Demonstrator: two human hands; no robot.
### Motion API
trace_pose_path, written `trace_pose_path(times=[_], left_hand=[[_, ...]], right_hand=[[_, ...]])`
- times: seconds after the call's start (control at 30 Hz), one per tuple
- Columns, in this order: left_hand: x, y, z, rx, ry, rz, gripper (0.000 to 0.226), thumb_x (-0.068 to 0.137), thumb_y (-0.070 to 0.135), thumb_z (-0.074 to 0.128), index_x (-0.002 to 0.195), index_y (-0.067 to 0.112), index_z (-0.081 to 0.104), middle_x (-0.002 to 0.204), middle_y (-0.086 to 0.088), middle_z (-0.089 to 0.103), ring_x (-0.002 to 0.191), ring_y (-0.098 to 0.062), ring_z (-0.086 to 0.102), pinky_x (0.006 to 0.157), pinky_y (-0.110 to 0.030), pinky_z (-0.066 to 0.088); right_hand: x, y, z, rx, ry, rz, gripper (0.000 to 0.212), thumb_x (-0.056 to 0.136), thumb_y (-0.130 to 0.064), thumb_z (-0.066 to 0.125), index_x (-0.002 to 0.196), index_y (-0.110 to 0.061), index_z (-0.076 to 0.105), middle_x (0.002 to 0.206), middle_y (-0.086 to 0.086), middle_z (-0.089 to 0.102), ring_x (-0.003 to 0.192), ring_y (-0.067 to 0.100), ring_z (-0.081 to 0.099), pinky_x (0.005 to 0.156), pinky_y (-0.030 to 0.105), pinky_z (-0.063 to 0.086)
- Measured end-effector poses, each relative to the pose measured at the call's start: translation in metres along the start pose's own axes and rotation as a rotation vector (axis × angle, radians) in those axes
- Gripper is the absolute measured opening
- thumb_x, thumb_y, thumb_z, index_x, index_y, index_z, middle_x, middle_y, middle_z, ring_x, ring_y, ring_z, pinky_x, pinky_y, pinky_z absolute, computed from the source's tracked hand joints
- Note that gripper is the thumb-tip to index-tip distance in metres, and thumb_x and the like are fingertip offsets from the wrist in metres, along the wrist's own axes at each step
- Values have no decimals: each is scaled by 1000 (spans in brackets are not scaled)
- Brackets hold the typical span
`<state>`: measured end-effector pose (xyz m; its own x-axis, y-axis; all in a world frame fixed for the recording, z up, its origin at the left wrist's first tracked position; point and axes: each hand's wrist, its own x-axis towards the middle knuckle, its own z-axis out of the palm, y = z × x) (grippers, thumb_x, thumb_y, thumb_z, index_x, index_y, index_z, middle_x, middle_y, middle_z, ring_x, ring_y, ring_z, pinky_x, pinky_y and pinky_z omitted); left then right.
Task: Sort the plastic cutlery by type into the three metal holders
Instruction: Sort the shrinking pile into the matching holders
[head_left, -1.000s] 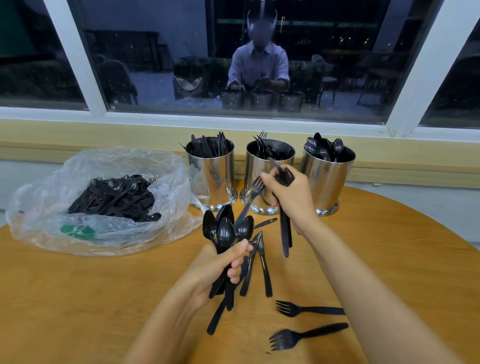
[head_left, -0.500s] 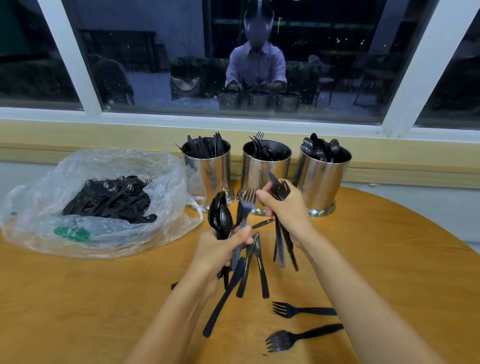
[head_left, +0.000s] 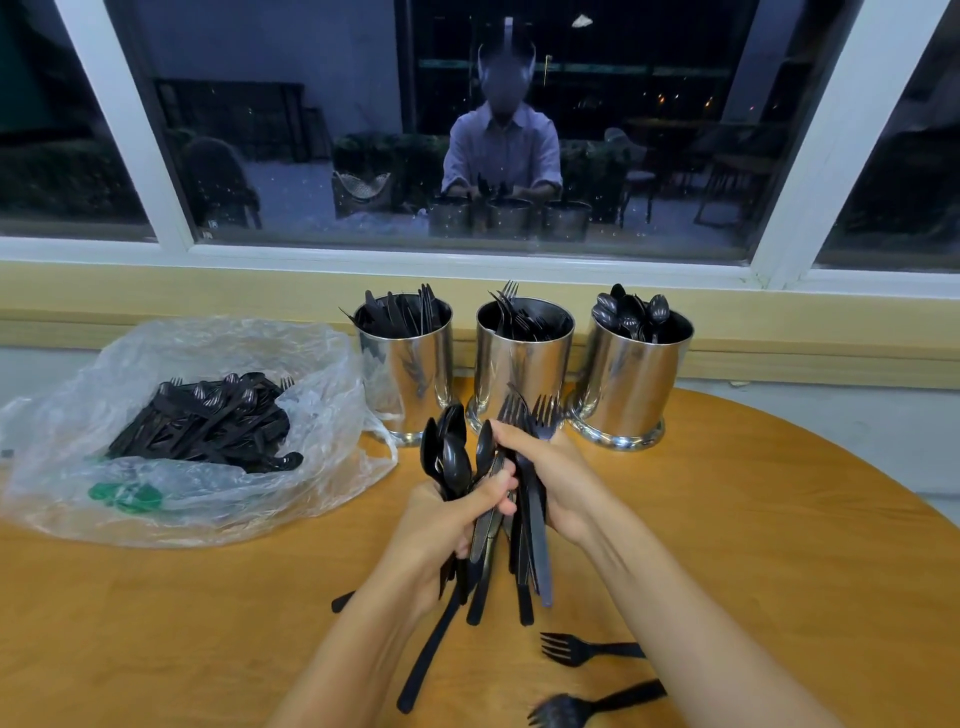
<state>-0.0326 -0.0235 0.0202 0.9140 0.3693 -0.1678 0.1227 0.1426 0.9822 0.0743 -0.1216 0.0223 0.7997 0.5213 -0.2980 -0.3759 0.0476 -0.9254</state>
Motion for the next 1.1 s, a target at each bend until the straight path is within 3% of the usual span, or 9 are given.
trace_pose_path(times=[0.07,0.13,0.23,0.33,0.47,0.67,0.83,0.93,1.1], left_hand=[[5,-2,2,-12,20,-6,30,80,43,72,101,21,76,90,1,77,74,-24,49,48,-18,33],[9,-4,4,-93,55,-33,34,80,40,74,103,14,74,76,-6,67,59,-17,44,48,-19,32],[16,-9,1,-157,107,-20,29,84,36,71,102,13,74,74,-12,56,47,-8,30,47,-18,33],[23,-8,-3,-210,125,4,22,90,29,66,102,13,75,76,0,71,45,-6,30,50,-20,31],[38,0,-5,-197,140,9,37,78,43,71,98,12,76,61,-7,48,50,-10,31,67,-31,38],[52,12,-2,-152,150,36,49,69,49,72,94,7,74,55,-6,31,48,-12,28,66,-29,37],[62,7,-8,-142,163,13,51,67,48,71,94,5,74,55,-10,31,48,-16,29,60,-30,34],[65,5,-9,-147,165,9,55,61,50,71,92,5,75,57,-11,32,44,-13,26,55,-29,29],[67,1,-9,-149,171,2,52,65,47,70,93,4,73,58,-11,33,42,-12,25,49,-25,27]], right_hand=[[1,-1,1,-33,48,-67,55,78,-39,80,112,0,59,96,20,64,67,23,61,46,28,50],[4,-8,-1,-59,122,-200,23,90,-29,68,84,-7,68,85,14,66,73,22,62,58,31,55],[13,-26,-12,-7,257,-328,32,95,-21,61,66,-12,69,77,7,70,84,22,67,86,38,53],[26,-61,-22,223,255,-361,21,98,-11,56,79,-3,58,69,7,63,65,20,68,74,37,60],[53,-136,-21,296,356,-621,26,98,-19,58,76,-7,49,58,0,47,44,11,43,53,28,49],[107,-182,3,226,426,-810,22,97,-19,60,81,-11,46,50,-3,45,45,12,40,62,28,53],[145,-141,0,-94,416,-751,24,96,-22,60,80,-4,58,54,-4,60,61,9,61,83,31,52],[153,-124,-9,-280,308,-681,21,94,-23,61,80,-7,63,71,-5,68,74,2,61,78,26,44],[170,-120,-18,-993,297,-431,43,86,-55,62,93,-14,69,98,9,69,104,30,59,93,48,48]])
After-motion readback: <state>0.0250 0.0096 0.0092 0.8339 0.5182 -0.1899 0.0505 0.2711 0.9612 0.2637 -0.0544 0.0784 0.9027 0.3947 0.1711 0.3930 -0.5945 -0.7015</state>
